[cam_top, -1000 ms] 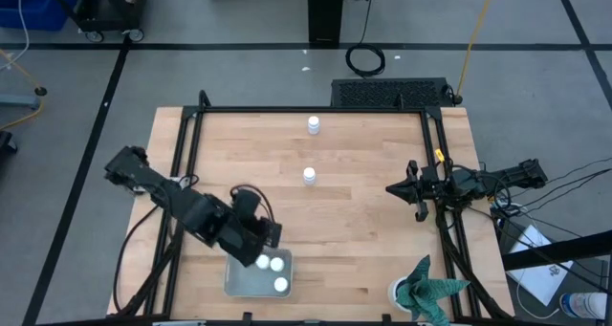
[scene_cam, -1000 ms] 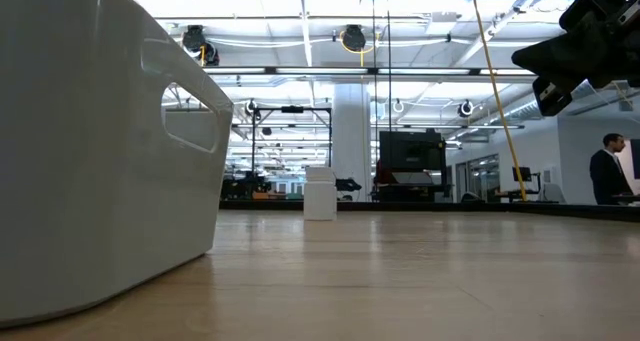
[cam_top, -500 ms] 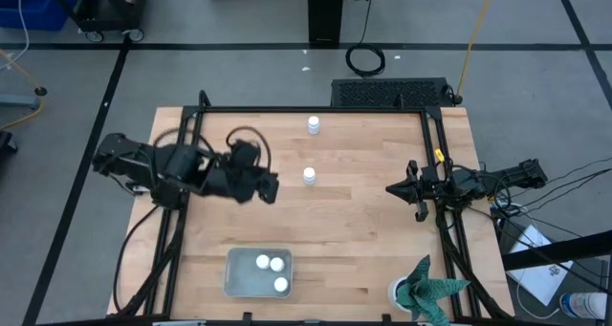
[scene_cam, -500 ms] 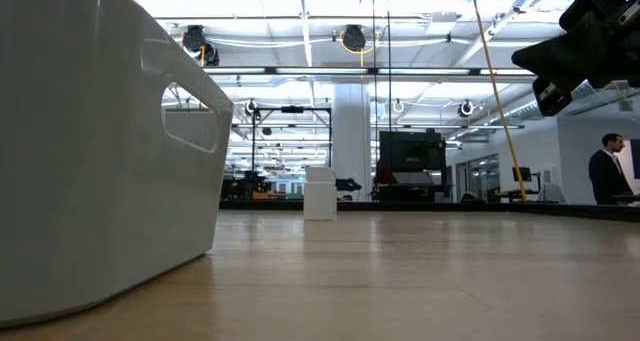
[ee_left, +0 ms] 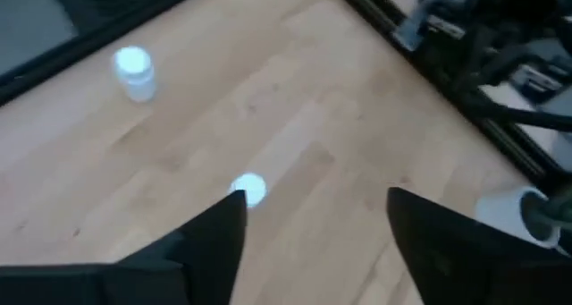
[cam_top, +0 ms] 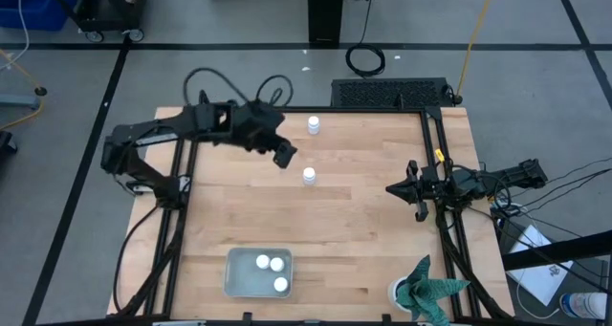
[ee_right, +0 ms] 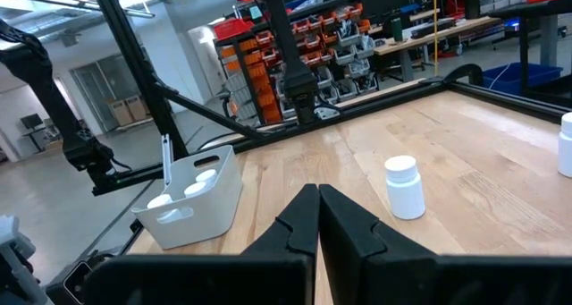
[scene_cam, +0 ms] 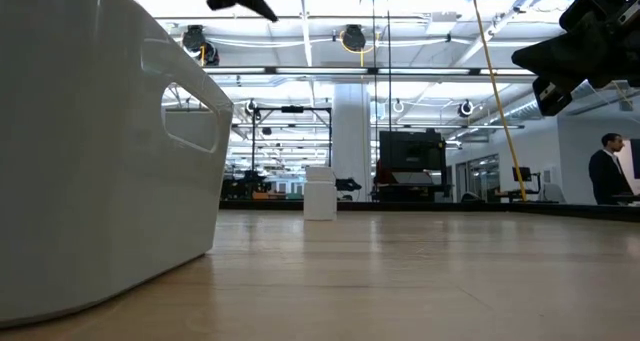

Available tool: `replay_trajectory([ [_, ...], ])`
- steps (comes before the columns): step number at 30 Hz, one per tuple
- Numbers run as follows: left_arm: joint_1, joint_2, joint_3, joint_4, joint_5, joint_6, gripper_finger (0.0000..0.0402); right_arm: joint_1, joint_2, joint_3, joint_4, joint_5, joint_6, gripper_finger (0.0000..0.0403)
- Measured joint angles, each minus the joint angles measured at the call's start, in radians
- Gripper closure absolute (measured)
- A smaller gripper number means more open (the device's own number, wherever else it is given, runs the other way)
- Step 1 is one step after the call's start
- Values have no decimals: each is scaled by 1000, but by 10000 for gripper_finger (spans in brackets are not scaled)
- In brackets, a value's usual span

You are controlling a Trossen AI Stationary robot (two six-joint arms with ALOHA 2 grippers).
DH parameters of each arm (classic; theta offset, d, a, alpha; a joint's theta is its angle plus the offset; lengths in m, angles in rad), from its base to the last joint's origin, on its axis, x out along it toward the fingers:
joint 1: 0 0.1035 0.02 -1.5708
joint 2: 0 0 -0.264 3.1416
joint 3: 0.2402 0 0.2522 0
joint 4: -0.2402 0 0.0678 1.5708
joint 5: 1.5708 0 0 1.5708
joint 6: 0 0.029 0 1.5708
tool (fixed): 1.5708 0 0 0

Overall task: Pick and place pill bottles into a basket
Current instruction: Put the white medicine bottle into the gray bin

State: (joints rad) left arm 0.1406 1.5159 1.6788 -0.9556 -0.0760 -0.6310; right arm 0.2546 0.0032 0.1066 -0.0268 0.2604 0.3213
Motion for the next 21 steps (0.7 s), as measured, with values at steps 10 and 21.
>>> replay_trajectory([
  [10, 104, 177, 0, 115, 189, 72, 47, 0, 3, 0, -1, 0, 0, 398],
  [21, 79, 401, 0, 96, 147, 76, 46, 0, 6, 0, 0, 0, 0, 398],
])
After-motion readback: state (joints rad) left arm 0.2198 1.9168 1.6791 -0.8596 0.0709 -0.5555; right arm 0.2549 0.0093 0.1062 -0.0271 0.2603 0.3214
